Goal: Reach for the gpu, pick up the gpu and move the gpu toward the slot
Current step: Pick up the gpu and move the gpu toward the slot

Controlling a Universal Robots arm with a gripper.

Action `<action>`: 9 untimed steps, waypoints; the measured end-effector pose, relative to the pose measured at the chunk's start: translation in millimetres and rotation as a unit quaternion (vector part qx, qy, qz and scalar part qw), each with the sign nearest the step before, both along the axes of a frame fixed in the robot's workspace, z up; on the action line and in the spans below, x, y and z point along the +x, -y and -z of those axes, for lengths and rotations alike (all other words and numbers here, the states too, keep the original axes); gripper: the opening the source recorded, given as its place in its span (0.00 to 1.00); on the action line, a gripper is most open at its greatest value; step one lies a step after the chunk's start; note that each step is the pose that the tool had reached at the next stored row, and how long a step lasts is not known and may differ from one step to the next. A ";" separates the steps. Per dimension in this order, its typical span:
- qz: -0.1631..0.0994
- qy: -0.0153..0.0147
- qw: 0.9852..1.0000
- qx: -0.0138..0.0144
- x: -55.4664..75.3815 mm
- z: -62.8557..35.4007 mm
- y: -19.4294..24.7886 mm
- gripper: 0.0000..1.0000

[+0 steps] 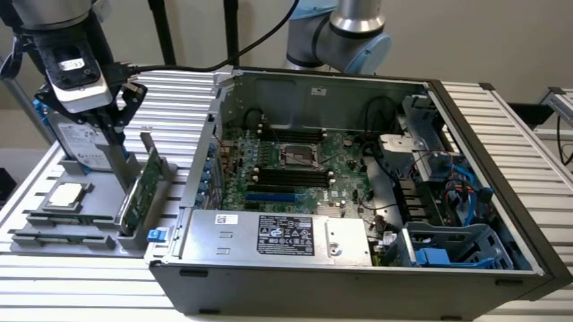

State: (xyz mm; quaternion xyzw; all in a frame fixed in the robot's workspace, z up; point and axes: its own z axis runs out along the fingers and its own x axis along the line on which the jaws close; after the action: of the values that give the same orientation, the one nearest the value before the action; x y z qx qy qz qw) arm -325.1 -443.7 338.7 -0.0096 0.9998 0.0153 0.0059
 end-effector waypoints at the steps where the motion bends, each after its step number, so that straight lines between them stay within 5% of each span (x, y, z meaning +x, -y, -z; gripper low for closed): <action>1: 0.000 0.000 1.000 0.000 -0.6 0.5 0.0 0.18; 7: 0.002 0.001 1.000 -0.002 -2.5 6.4 0.0 0.42; 9: 0.002 0.002 1.000 -0.002 -2.5 10.0 0.1 0.42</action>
State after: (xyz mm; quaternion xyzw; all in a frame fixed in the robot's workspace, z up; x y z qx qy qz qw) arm -327.6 -443.8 328.7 -0.0073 0.9999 0.0129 0.0084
